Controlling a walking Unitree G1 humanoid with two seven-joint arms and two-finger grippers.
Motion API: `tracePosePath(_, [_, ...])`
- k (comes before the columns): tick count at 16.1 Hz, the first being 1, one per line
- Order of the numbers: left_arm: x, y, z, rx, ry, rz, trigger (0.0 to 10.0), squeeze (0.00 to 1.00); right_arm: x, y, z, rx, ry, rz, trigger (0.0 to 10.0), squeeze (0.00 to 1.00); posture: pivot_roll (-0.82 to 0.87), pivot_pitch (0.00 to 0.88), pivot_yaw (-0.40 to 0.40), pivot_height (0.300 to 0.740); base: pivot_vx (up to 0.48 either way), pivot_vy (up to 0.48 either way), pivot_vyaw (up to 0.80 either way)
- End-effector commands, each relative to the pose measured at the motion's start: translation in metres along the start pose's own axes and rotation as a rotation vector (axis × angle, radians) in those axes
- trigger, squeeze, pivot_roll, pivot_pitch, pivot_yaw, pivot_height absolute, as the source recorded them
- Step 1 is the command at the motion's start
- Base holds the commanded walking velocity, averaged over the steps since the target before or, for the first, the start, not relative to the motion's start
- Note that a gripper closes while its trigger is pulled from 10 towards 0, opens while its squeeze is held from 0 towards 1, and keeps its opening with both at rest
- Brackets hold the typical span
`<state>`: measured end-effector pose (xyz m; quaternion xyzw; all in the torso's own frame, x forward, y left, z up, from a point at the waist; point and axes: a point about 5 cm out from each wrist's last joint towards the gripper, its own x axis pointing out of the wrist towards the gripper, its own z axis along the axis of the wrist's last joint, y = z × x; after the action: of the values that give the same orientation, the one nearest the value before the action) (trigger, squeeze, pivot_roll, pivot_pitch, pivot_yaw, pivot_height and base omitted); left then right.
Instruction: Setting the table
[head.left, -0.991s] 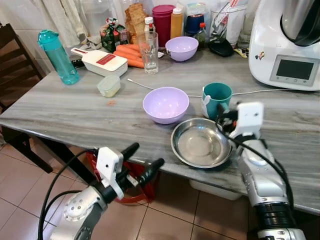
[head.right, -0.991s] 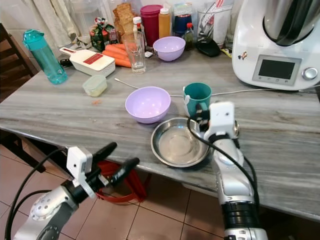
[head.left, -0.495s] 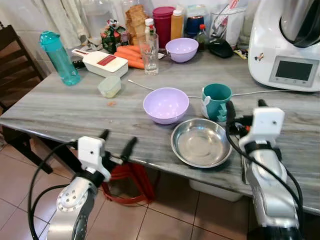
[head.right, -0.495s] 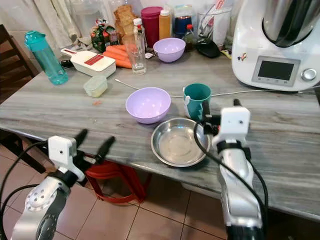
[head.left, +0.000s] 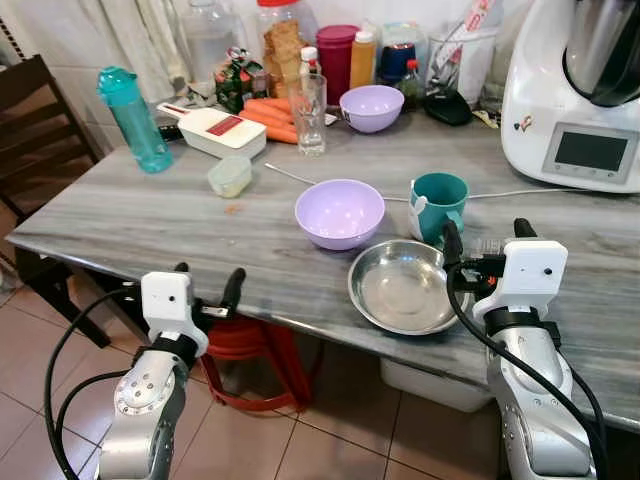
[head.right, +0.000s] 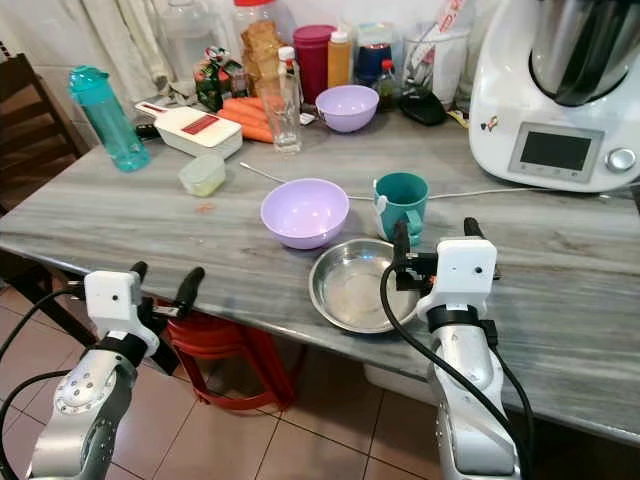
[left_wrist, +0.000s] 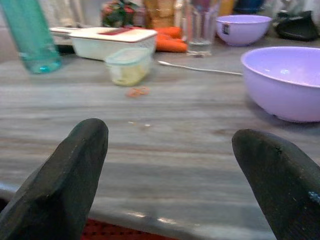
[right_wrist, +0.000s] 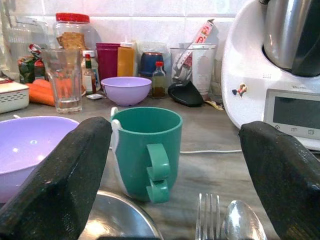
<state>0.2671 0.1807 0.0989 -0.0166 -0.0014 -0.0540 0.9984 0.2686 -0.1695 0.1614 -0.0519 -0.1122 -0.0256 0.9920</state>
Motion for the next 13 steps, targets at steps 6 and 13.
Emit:
tracePosePath(6, [0.0047,0.0112,0.001,0.006,-0.005,0.05,10.0,0.0,-0.0009,0.0014,0.0064,-0.011,-0.017,0.005,10.0,0.49,-0.05,0.0,0.105,0.74,0.0,0.0,0.0])
tracePosePath(13, [0.0087,0.0099,0.0009,-0.005,-0.005,0.046,10.0,0.0,-0.0022,-0.0001,0.0037,0.009,0.001,-0.006,10.0,0.0,-0.05,0.0,0.102,0.74,0.0,0.0,-0.55])
